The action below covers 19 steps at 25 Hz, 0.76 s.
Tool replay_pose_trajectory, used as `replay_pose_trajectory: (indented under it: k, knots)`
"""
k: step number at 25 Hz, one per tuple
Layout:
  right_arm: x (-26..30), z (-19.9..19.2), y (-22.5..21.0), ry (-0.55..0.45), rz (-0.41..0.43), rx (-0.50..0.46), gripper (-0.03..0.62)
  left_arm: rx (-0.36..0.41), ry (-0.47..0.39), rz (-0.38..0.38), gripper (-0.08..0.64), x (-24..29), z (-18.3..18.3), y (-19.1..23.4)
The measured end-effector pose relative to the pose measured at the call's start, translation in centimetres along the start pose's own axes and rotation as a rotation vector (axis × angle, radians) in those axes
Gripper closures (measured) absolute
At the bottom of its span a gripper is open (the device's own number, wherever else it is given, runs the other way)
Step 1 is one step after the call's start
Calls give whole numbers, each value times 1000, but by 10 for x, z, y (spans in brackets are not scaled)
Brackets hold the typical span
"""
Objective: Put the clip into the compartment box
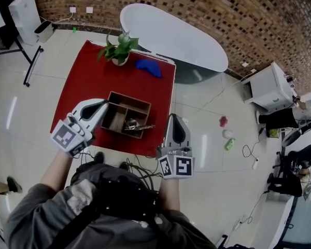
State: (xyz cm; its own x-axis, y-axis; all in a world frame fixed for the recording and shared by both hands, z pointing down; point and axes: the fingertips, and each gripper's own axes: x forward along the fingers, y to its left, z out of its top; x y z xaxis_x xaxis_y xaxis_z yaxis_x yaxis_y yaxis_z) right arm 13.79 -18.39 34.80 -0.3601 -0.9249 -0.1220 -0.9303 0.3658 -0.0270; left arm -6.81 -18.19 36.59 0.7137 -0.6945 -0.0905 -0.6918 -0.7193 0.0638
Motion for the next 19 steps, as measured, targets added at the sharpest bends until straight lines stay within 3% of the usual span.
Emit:
replay_pose_trajectory:
  k: [7, 13, 19]
  knots:
    - [8, -7, 7, 23, 8, -8, 581, -34, 4, 26, 529, -7, 4, 13]
    - [14, -22, -4, 45, -3, -6, 581, -11, 28, 10, 529, 2, -4, 16]
    - [4, -8, -5, 49, -10, -7, 581, -11, 55, 2, 529, -2, 3, 2]
